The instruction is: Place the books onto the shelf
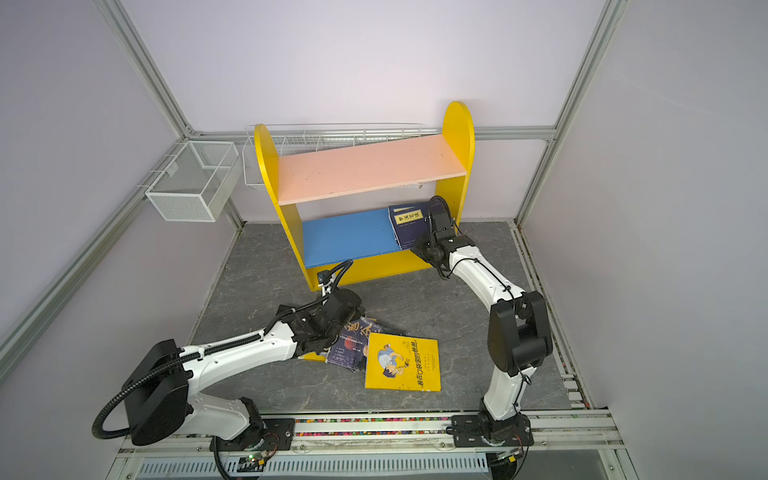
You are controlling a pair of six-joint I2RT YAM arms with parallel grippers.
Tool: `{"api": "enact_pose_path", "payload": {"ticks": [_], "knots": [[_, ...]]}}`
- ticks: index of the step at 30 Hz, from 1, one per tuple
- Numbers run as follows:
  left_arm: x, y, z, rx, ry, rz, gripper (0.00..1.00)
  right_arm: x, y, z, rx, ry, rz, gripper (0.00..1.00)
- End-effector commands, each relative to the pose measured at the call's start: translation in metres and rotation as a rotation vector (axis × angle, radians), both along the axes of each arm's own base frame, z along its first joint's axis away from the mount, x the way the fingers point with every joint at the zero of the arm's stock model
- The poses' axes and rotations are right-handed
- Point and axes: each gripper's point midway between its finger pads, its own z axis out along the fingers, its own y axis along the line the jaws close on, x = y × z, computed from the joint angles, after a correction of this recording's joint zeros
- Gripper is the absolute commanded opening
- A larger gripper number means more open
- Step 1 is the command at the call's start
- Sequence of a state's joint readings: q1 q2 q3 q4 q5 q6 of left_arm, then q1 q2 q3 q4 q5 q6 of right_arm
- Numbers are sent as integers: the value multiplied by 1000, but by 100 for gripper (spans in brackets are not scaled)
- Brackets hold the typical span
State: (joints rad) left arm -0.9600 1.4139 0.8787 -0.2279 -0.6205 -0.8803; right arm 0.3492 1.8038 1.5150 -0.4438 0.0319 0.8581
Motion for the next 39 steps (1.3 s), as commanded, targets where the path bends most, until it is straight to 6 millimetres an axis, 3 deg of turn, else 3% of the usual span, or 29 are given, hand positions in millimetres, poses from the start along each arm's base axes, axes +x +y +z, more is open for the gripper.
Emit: {"api": "enact_pose_path", "payload": {"ticks": [1, 30, 35, 39], "knots": [[1, 5, -5, 8, 16, 20, 45, 4, 6, 3, -1, 2, 27, 6], [2, 8, -15, 14, 45, 40, 45, 40, 9, 26, 20, -90, -19, 6], [2, 8, -15, 14, 45, 40, 45, 30, 12, 31, 6, -101, 18, 7], [2, 7, -19, 17, 53, 40, 44, 15, 2, 38, -10, -144, 4, 7]]}}
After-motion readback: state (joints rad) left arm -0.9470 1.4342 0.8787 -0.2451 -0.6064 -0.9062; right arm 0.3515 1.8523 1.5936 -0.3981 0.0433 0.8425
